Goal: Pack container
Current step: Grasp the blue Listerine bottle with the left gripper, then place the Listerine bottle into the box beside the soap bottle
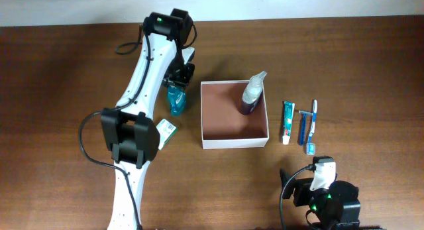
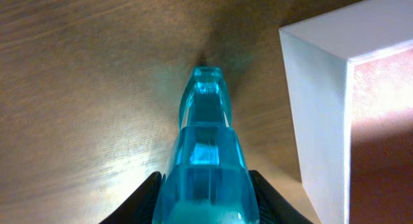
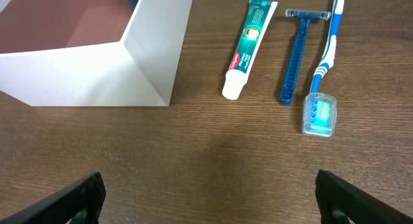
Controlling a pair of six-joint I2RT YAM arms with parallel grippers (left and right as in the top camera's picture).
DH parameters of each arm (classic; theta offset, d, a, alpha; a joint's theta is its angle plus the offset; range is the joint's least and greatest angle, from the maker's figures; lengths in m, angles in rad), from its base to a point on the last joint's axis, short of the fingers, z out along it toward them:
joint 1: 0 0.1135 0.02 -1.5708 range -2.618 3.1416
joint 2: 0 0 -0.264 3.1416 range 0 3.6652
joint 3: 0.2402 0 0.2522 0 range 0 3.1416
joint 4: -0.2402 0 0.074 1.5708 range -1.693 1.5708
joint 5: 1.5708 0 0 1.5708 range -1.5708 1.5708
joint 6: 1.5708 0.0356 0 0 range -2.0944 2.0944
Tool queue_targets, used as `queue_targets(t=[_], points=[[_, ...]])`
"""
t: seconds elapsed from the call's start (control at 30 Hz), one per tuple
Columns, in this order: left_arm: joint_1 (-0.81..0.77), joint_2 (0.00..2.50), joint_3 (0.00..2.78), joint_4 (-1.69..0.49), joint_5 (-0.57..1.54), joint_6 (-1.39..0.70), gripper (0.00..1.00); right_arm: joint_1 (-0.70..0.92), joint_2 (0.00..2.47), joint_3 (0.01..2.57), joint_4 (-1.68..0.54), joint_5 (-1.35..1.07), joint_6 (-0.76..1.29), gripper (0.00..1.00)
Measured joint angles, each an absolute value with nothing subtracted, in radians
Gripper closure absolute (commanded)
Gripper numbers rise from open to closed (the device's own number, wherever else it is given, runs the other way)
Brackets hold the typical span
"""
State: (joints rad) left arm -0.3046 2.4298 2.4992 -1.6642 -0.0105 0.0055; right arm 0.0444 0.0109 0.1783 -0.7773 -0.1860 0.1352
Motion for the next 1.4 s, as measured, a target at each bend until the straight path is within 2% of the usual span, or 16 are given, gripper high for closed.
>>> queue_targets(t=[0.2, 0.43, 0.8, 0.93, 1.03, 1.13, 1.17, 1.2, 1.23, 1.4], points=[[-0.327, 2.361, 2.618, -1.686, 0.046, -0.028, 0.81, 0.044, 0.011, 0.178, -0.778, -0.186, 0.135, 0.01], [-0.459, 2.177, 2.645, -1.686, 0.073, -0.152, 0.80, 0.044, 0.011, 0.178, -0.778, -0.186, 0.136, 0.01], [-0.610, 2.354, 2.643, -1.606, 0.027, -0.238, 0.79, 0.044, 0.011, 0.178, -0.777, -0.186, 0.135, 0.01], [-0.630, 2.450, 2.642, -1.554, 0.003, -0.245, 0.71, 0.044, 0.011, 0.178, -0.777, -0.186, 0.135, 0.01], [-0.631, 2.499, 2.638, -1.538, -0.007, -0.248, 0.61, 0.044, 0.011, 0.178, -0.778, -0.186, 0.136, 0.01], [-0.631, 2.515, 2.638, -1.529, -0.012, -0.249, 0.14, 0.044, 0.011, 0.178, -0.778, -0.186, 0.135, 0.01], [-0.631, 2.516, 2.638, -1.530, -0.013, -0.251, 0.13, 0.044, 0.011, 0.178, -0.778, -0.186, 0.135, 0.01], [-0.631, 2.516, 2.642, -1.534, -0.014, -0.252, 0.05, 0.044, 0.011, 0.178, -0.778, -0.186, 0.135, 0.01], [-0.630, 2.516, 2.647, -1.548, -0.015, -0.252, 0.01, 0.044, 0.011, 0.178, -0.778, -0.186, 0.135, 0.01], [-0.617, 2.515, 2.756, -1.670, -0.015, -0.255, 0.00, 0.044, 0.011, 0.178, -0.778, -0.186, 0.135, 0.01]])
